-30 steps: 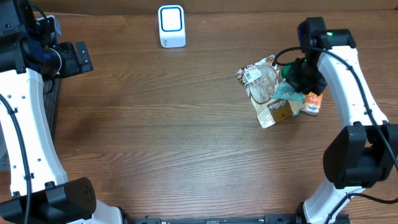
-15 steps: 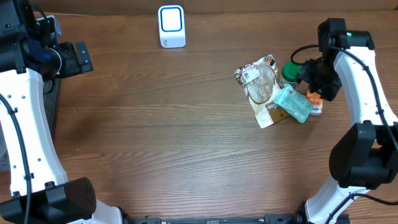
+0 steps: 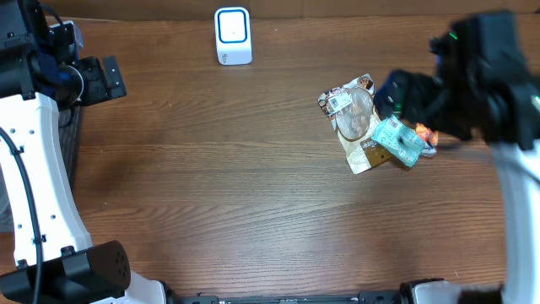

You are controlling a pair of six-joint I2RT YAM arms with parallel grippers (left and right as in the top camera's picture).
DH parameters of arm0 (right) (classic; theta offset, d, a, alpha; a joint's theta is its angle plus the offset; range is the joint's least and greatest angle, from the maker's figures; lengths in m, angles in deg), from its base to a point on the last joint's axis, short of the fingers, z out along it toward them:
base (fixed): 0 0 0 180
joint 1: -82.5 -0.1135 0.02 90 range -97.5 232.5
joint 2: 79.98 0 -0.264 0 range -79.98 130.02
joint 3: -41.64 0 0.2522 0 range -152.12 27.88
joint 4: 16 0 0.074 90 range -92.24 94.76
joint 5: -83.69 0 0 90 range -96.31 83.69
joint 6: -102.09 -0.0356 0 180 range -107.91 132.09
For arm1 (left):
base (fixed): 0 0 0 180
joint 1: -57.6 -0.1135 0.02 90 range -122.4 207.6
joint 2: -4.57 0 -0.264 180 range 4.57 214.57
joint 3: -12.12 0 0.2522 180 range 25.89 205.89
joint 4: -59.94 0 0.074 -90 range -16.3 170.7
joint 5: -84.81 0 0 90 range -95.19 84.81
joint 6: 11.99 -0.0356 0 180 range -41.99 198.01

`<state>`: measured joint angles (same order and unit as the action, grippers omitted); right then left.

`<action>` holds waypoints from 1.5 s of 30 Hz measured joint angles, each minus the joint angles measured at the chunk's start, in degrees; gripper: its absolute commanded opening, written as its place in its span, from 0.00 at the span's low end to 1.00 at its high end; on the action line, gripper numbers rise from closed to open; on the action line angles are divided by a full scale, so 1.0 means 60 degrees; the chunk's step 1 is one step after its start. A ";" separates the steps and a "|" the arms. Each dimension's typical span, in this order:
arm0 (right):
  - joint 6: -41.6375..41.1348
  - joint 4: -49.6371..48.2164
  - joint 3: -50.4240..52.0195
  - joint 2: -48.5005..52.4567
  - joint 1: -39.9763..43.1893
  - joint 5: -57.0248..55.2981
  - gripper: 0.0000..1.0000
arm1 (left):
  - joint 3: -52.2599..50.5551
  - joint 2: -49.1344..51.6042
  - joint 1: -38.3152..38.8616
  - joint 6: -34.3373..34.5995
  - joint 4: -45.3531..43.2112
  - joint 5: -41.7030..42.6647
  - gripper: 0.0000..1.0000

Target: Scan the item barcode

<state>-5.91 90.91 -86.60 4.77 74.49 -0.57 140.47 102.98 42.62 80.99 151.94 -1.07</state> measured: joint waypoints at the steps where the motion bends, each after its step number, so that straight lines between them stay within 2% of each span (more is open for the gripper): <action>1: 0.0004 0.0084 -0.0004 -0.0215 0.0000 0.0084 1.00 | 0.0000 0.0000 0.0000 0.0000 -0.0004 0.0000 1.00; 7: 0.0004 0.0248 -0.0022 -0.1555 -0.0004 0.0652 1.00 | 0.0000 0.0000 0.0000 0.0000 -0.0004 0.0000 1.00; 16: 0.0000 0.0361 -0.0018 -0.1730 -0.0058 0.0386 1.00 | 0.0000 0.0000 0.0000 0.0000 -0.0004 0.0004 1.00; 20: 0.0004 -0.0535 0.0029 -0.1745 -0.0051 -0.0066 1.00 | 0.0000 0.0000 0.0000 0.0000 -0.0004 0.0000 1.00; 24: 0.0135 -0.2269 0.0801 -0.2167 -0.0040 -0.0576 1.00 | 0.0000 0.0000 0.0000 0.0000 -0.0007 0.0000 1.00; 29: 0.0572 -0.4976 0.3319 -0.3679 0.0127 -0.0769 1.00 | 0.0000 0.0000 0.0000 0.0000 -0.0007 -0.0004 1.00; 38: 0.1016 -1.0386 0.9464 -0.7034 0.0331 -0.0812 1.00 | 0.0000 0.0000 0.0000 0.0000 -0.0004 0.0011 1.00; 45: 0.1042 -1.3358 1.3701 -0.9402 0.0331 -0.0780 1.00 | 0.0000 0.0000 0.0000 0.0000 -0.0007 0.0000 1.00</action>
<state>0.34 10.76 -4.40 -51.64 76.48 -5.25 140.47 102.98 42.62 80.99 151.89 -1.07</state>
